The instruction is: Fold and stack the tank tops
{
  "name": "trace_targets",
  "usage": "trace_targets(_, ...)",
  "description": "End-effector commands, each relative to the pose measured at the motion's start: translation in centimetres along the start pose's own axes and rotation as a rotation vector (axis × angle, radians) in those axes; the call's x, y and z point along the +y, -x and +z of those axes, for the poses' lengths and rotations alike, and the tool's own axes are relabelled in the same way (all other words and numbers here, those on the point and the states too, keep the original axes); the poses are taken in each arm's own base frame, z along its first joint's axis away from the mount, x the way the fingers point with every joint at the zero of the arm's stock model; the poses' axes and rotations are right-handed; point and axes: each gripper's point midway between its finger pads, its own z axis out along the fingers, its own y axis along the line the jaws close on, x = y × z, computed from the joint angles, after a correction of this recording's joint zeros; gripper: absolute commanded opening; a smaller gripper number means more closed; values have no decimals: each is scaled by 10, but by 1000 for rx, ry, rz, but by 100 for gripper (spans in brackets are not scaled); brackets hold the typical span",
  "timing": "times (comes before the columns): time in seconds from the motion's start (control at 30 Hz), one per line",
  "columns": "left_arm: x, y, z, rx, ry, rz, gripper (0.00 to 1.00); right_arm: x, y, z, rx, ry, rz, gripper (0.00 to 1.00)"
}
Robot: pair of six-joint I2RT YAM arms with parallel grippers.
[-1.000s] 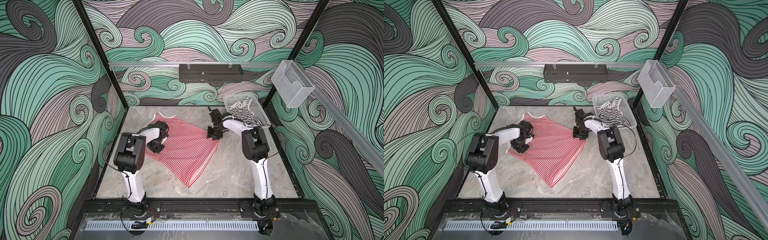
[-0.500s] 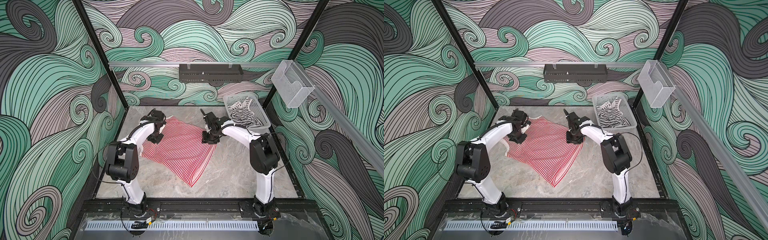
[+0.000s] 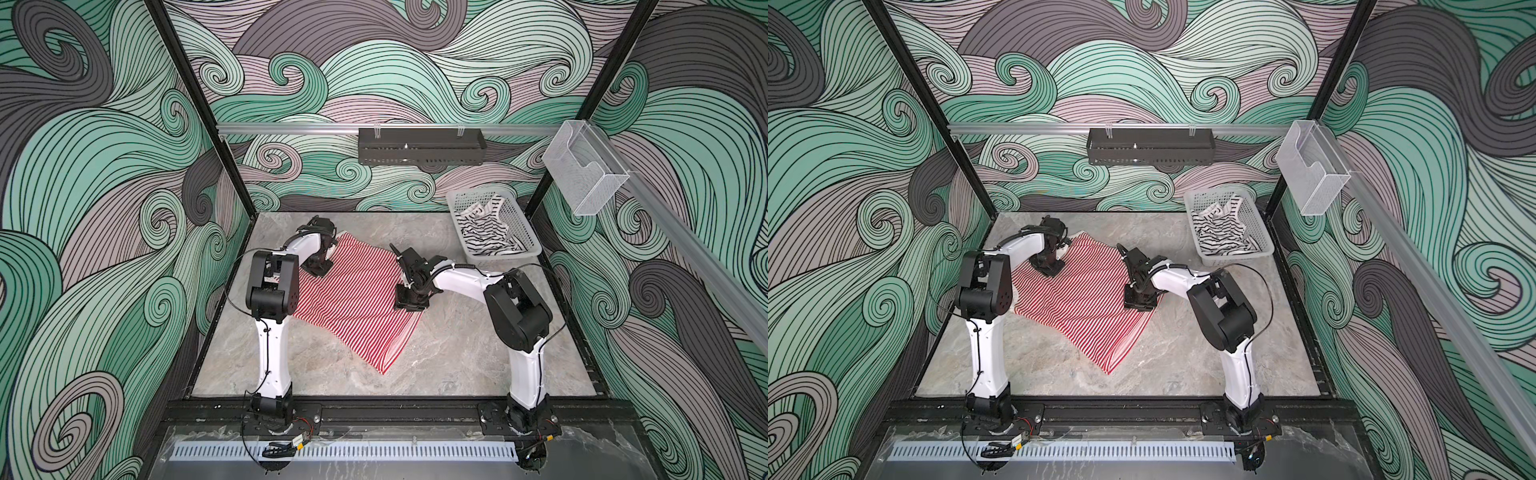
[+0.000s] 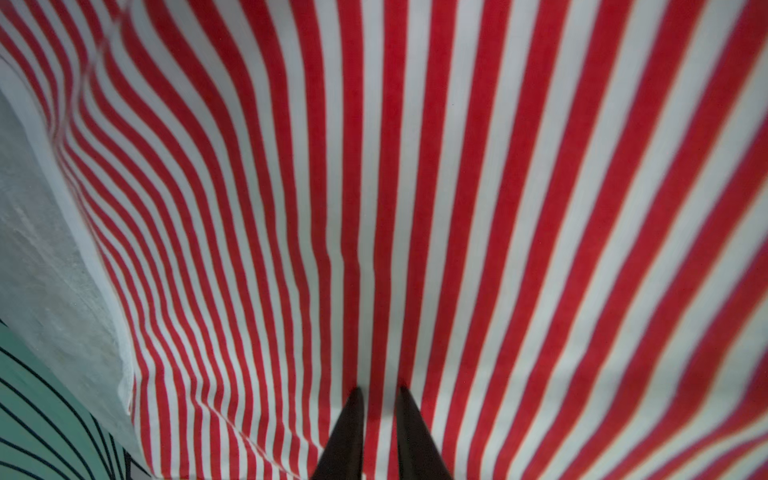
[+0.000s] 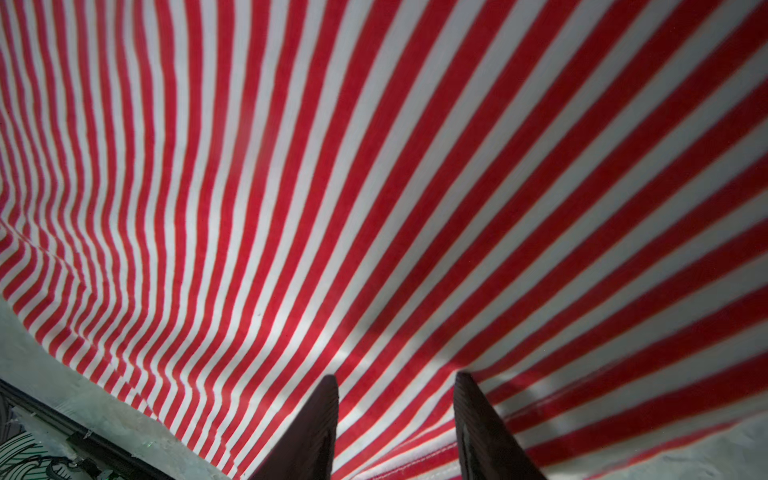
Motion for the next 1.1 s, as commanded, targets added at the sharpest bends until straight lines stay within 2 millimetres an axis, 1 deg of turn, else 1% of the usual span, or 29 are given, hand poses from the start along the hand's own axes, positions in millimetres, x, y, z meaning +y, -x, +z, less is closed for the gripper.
trace_targets(0.0,-3,-24,-6,39,-12,10,19,-33,7,7,32,-68,39,48)
trace_targets(0.07,-9,-36,-10,48,-30,5,19,-44,19,4,30,-79,51,48)
trace_targets(0.17,-24,-61,-15,74,-75,-5,19,-60,40,0,33,-110,58,48)
trace_targets(0.3,-43,-93,-24,108,-135,-15,19,-72,71,-4,23,-123,66,48)
trace_targets(0.37,-53,-108,-29,127,-172,-13,19,-71,86,-7,17,-110,67,48)
trace_targets(0.4,-61,-116,-31,140,-201,-10,19,-68,93,-11,7,-97,59,48)
trace_targets(0.47,-72,-131,-34,164,-238,-2,19,-60,102,-23,-29,-81,28,48)
trace_targets(0.53,-78,-141,-37,173,-258,1,19,-57,107,-40,-72,-87,17,48)
trace_targets(0.6,-81,-147,-40,172,-261,-1,19,-57,103,-54,-102,-94,16,48)
trace_targets(0.7,-82,-149,-43,162,-265,-7,19,-66,90,-65,-135,-114,52,48)
trace_targets(0.77,-75,-146,-44,144,-230,-24,19,-73,80,-70,-157,-113,84,48)
trace_targets(0.8,-69,-141,-46,120,-204,-36,20,-75,76,-70,-167,-104,98,48)
trace_targets(0.87,-59,-130,-50,71,-160,-58,19,-79,67,-69,-168,-90,124,48)
trace_targets(0.97,-48,-114,-55,18,-128,-76,20,-79,61,-63,-163,-53,141,47)
trace_targets(1.07,-40,-99,-51,-6,-101,-73,20,-71,59,-56,-154,10,149,45)
